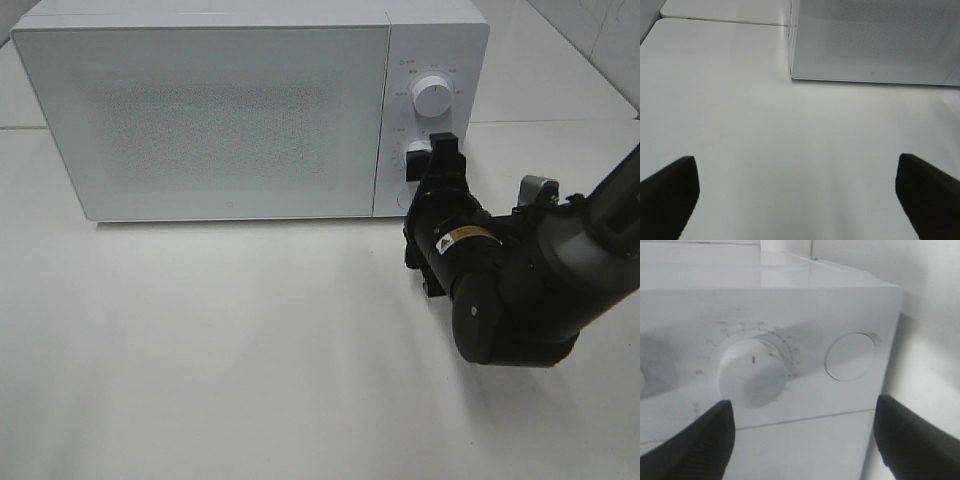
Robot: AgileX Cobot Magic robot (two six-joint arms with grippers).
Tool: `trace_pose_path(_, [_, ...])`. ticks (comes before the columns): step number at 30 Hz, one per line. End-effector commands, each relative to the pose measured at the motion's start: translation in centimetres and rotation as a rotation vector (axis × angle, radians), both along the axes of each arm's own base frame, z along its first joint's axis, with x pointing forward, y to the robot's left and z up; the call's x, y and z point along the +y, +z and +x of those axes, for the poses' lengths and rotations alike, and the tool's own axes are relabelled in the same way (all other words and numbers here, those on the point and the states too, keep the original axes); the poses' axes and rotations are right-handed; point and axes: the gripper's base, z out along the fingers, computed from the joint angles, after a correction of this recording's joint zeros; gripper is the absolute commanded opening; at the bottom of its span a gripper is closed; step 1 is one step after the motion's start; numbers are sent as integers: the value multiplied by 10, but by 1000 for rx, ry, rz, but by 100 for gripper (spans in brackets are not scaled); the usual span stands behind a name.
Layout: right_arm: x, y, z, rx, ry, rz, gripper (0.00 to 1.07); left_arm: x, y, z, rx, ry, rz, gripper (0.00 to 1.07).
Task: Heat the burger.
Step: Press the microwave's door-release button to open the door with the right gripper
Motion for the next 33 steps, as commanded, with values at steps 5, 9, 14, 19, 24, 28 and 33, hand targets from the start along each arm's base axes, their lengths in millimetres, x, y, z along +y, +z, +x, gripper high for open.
trace_pose_path(5, [-8, 32, -17, -195, 68, -173, 76, -1, 0, -3, -20, 0, -7, 100])
trace_pose_path(9, [-13, 44, -27, -195, 129, -300, 76, -1, 0, -3, -20, 0, -7, 100])
trace_pose_path(14, [-16, 50, -34, -101, 254, -496, 76, -1, 0, -3, -20, 0, -7, 100])
trace_pose_path(19, [-25, 58, -39, 45, 495, -753, 76, -1, 0, -3, -20, 0, -7, 100])
trace_pose_path(24, [-41, 70, -48, 132, 707, -963, 76, -1, 0, -3, -20, 0, -7, 100])
trace_pose_path(28, [-45, 75, -54, 168, 786, -1013, 76, -1, 0, -3, -20, 0, -7, 100])
trace_pose_path(33, [-48, 85, -70, 206, 937, -1099, 76, -1, 0, -3, -20, 0, -7, 100])
